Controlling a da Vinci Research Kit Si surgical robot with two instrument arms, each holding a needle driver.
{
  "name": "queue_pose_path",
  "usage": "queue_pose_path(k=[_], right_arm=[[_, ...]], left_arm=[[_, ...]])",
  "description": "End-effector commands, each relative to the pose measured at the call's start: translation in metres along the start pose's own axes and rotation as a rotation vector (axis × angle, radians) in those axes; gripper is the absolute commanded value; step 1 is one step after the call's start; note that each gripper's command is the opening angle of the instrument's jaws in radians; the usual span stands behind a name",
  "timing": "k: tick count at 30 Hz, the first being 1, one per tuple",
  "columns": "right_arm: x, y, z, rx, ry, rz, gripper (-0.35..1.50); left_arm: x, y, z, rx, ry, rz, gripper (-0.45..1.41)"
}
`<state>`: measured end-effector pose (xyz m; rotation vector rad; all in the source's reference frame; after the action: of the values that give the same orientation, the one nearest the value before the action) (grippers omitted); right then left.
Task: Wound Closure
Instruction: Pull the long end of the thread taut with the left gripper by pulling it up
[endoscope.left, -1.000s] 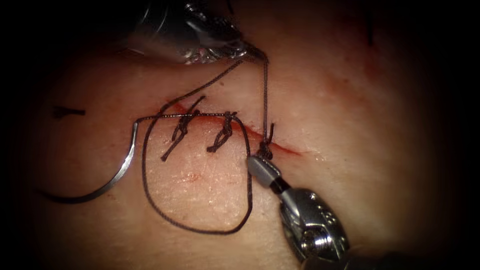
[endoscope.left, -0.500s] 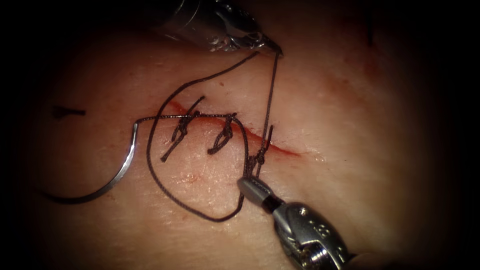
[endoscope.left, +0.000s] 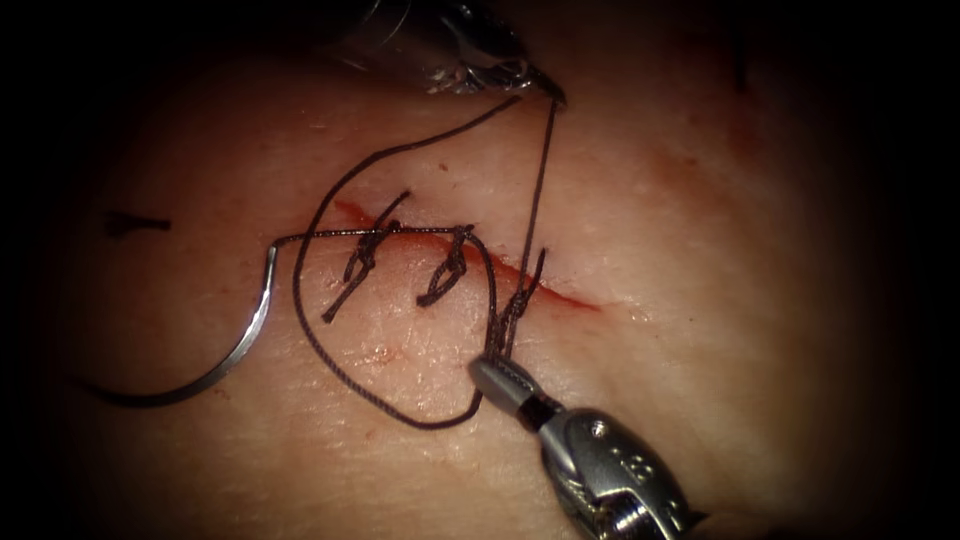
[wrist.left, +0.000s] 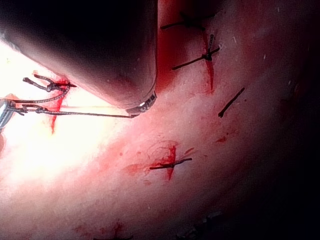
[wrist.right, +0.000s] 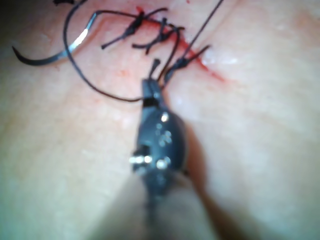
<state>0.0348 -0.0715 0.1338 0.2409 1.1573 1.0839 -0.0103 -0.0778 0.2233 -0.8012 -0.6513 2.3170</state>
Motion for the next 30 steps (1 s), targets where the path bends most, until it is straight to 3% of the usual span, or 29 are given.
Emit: queue_pose_path(k=[1,4,5,6,7,9,13,16,19,22,23,30], right_arm=[[-0.0006,0.0,0.0005,-0.013,-0.001,0.004,-0.35],[0.0003,0.0005,0.0004,-0.057,0.037,0.008,-0.35],[0.0009,0.0007,0.0002,-0.05,0.045,0.006,-0.06],[0.0012,0.0008,0.0001,-0.032,0.042,0.002,0.44],[0.0014,0.0009,-0.0001,-0.009,0.036,-0.022,0.69],[0.0014,0.0009,-0.0007,0.049,0.024,-0.17,0.93],[0.0012,0.0007,-0.0024,0.16,-0.043,-0.274,1.35],[0.0016,0.0009,-0.0043,0.242,-0.058,-0.302,1.32],[0.0031,0.0016,-0.0058,0.252,-0.068,-0.275,1.3],[0.0067,0.0036,-0.0065,0.23,-0.08,-0.229,1.25],[0.0092,0.0052,-0.0063,0.203,-0.073,-0.207,1.23],[0.0161,0.0109,-0.0029,0.131,-0.011,-0.135,1.16]], left_arm=[[-0.0003,0.0004,0.001,-0.018,-0.001,0.002,-0.45],[-0.0009,0.0015,0.0008,-0.038,-0.005,0.004,-0.45],[-0.0009,0.0018,0.0005,-0.041,-0.005,0.004,-0.45],[-0.0009,0.0021,0.0002,-0.045,-0.006,0.003,-0.45],[-0.0009,0.0024,-0.0004,-0.051,-0.007,0.001,-0.45],[-0.0006,0.0028,-0.0014,-0.051,-0.01,0.008,-0.45],[0.0003,0.0039,-0.0039,-0.046,-0.018,0.016,-0.45],[0.0009,0.0052,-0.0052,-0.048,-0.026,0.027,-0.45],[0.0013,0.0066,-0.006,-0.052,-0.022,0.041,-0.45],[0.0015,0.0087,-0.0067,-0.057,-0.021,0.053,-0.45],[0.0015,0.0094,-0.0069,-0.059,-0.021,0.053,-0.45],[0.0007,0.011,-0.0077,-0.065,-0.023,0.063,-0.45]])
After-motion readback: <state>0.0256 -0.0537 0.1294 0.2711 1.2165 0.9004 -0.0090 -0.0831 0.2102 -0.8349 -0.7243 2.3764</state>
